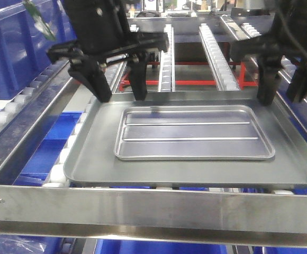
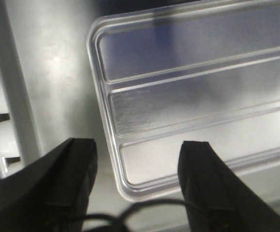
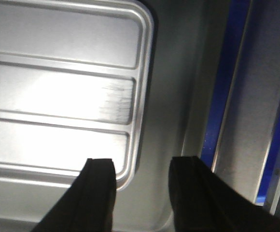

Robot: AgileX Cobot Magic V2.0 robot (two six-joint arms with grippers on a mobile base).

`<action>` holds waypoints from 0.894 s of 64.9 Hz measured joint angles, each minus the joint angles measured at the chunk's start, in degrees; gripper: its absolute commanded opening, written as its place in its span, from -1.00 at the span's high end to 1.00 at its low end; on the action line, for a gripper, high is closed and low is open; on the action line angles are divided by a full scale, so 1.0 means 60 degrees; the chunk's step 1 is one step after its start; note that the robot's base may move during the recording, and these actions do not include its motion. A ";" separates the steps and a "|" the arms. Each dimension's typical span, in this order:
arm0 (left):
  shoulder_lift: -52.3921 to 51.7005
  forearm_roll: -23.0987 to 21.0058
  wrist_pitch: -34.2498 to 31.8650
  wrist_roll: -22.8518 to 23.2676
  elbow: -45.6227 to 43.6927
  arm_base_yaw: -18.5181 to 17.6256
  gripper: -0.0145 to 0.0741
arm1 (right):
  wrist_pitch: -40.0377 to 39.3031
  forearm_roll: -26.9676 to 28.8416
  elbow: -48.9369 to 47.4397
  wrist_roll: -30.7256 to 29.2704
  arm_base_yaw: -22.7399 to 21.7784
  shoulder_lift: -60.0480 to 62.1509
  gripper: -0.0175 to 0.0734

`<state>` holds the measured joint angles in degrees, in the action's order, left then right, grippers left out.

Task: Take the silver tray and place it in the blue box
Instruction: 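Lower both grippers onto the tray's farther rim and close them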

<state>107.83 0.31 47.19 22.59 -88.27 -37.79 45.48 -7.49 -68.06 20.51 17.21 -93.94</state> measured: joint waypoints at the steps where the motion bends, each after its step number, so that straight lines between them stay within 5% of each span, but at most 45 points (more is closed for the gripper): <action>1: 0.0057 0.0000 -0.0020 0.0024 0.0003 0.0000 0.01 | -0.0025 0.0000 0.0000 0.0022 -0.0029 -0.0043 -0.23; 58: 0.1260 0.0216 -0.0683 0.0773 -0.0026 0.0228 0.01 | -0.1360 0.0536 -0.0043 -0.0117 -0.0414 -0.1589 -0.23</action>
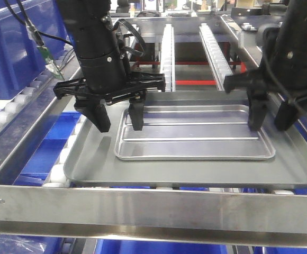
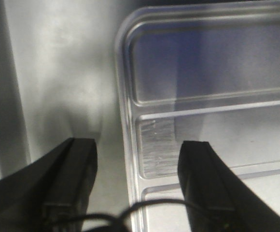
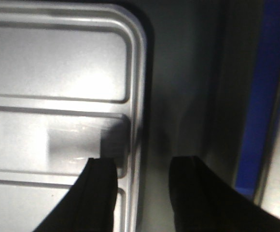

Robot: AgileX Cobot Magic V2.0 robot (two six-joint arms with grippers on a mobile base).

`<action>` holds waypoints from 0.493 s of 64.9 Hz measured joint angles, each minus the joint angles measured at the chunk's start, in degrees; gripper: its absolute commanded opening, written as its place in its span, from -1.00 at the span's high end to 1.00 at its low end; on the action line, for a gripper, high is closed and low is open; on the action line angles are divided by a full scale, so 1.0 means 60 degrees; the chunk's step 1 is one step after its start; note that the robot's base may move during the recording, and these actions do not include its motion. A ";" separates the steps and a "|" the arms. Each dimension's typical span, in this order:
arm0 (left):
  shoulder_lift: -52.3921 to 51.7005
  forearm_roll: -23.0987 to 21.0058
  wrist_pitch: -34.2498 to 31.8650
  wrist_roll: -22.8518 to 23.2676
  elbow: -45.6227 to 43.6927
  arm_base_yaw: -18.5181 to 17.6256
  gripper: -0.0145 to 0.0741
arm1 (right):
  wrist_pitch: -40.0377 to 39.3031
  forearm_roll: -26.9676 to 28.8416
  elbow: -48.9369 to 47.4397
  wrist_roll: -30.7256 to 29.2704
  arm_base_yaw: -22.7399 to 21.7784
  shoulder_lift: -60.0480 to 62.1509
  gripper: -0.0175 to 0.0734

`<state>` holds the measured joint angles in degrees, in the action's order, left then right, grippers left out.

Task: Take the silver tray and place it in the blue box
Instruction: 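Lower both grippers onto the tray's farther rim and close them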

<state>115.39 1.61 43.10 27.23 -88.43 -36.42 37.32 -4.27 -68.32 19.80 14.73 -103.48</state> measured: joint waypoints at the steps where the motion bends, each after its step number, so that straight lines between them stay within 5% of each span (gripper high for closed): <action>1: -0.0002 0.0000 0.0000 0.0000 0.0000 0.0000 0.01 | -0.0027 0.0000 0.0000 -0.0019 0.0000 -0.0008 -0.23; 32: 0.0137 0.0082 -0.0046 0.0000 -0.0015 0.0000 0.10 | -0.0213 0.0022 -0.0019 -0.0274 0.0000 -0.0238 -0.23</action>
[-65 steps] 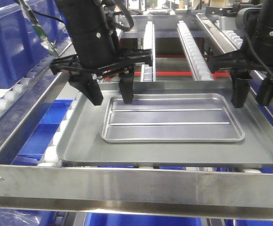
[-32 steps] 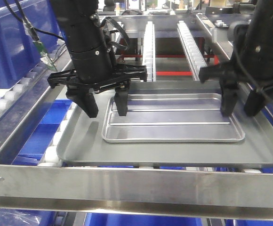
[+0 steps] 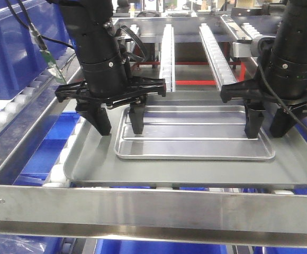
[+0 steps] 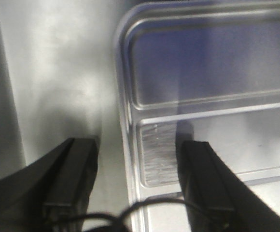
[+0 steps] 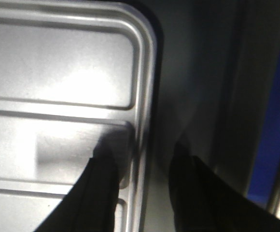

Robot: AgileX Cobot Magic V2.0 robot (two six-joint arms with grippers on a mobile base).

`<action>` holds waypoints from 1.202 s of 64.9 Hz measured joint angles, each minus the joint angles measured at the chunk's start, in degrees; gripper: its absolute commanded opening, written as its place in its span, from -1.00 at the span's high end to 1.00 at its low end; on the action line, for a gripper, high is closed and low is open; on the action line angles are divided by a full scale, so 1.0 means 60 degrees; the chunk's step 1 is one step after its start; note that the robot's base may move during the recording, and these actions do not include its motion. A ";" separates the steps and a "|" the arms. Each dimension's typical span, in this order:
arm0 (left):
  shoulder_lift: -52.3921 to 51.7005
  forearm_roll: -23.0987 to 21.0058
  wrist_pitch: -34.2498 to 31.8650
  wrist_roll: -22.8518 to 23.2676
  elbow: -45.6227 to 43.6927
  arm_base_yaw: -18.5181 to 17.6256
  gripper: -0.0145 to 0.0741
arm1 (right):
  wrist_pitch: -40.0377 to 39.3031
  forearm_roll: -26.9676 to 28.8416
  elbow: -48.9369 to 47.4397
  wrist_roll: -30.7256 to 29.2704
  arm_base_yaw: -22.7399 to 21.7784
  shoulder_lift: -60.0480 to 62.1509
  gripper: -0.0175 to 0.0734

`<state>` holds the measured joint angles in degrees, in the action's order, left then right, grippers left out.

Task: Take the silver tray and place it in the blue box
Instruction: 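Lower both grippers onto the tray's farther rim and close them, then lift the silver tray upward with both grippers off the shelf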

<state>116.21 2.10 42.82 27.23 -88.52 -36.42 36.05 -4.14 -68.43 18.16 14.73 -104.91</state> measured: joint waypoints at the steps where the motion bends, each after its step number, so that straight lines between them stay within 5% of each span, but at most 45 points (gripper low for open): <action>1: 0.0017 0.0000 0.0000 0.0000 0.0000 0.0000 0.11 | 0.0000 0.0000 0.0000 0.0000 0.0000 0.0000 -0.23; 15: 0.0089 0.0020 0.0000 0.0000 -0.0028 0.0000 0.30 | 0.0000 0.0000 -0.0017 0.0000 0.0000 0.0000 -0.17; 30: 0.0089 -0.0016 0.0028 0.0007 -0.0043 0.0000 0.93 | 0.0058 0.0078 -0.0031 -0.0023 0.0000 0.0000 0.51; 57: -0.0051 0.0010 0.0510 0.0357 -0.0282 0.0042 0.89 | 0.0511 0.0137 -0.0037 -0.0006 0.0000 0.0428 0.49; 78: -0.1905 0.0175 0.1632 0.0357 -0.0699 -0.0034 0.89 | 0.1124 0.0243 -0.0037 0.0011 0.0019 0.2569 0.49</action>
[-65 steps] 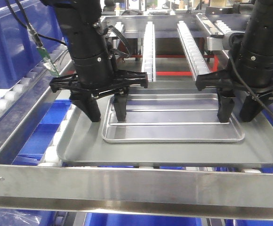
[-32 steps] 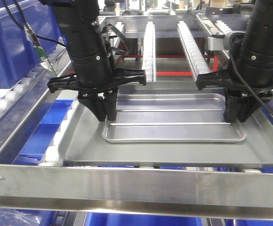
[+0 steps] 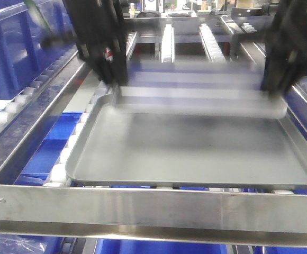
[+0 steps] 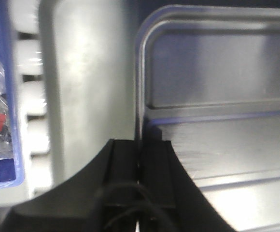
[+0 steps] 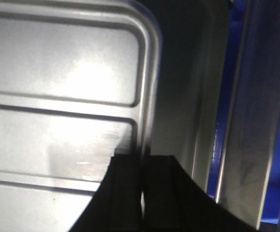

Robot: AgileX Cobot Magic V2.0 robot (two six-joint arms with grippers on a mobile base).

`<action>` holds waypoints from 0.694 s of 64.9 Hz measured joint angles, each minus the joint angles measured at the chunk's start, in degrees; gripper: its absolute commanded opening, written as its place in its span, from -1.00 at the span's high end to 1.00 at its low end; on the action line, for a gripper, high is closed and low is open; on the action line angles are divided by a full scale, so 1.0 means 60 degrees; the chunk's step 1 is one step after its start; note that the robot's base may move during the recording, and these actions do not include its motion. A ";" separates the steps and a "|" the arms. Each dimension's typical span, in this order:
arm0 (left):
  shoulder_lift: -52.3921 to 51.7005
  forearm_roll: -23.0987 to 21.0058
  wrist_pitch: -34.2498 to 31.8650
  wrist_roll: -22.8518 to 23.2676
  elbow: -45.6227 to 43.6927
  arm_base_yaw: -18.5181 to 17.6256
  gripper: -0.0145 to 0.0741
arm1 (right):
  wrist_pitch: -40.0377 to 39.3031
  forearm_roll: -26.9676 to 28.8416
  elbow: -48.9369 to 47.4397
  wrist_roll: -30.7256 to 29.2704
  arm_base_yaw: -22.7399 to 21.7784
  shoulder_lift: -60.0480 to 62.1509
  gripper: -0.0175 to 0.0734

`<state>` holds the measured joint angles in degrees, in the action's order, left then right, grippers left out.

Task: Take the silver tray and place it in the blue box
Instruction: 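Lift the silver tray upward with both grippers off the shelf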

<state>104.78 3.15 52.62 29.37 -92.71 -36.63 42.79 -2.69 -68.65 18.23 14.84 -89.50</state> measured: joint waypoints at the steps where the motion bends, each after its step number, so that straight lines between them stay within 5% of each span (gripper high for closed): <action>1: -0.0082 0.0029 0.0068 0.0000 0.0000 -0.0027 0.89 | 0.0064 0.0006 0.0000 0.0000 0.0000 0.0112 0.49; 20: -0.1513 0.1534 0.1371 0.0627 0.0005 -0.1412 0.89 | 0.1336 -0.0097 0.0485 0.0195 0.0590 0.2457 0.49; 45: -0.4009 0.1471 0.1122 0.1334 0.1902 -0.2822 0.89 | 0.2481 -0.0039 0.1204 0.0407 0.0975 0.5159 0.49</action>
<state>80.73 11.98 59.35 37.38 -81.30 -53.56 57.67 -2.92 -61.43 20.67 20.69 -58.54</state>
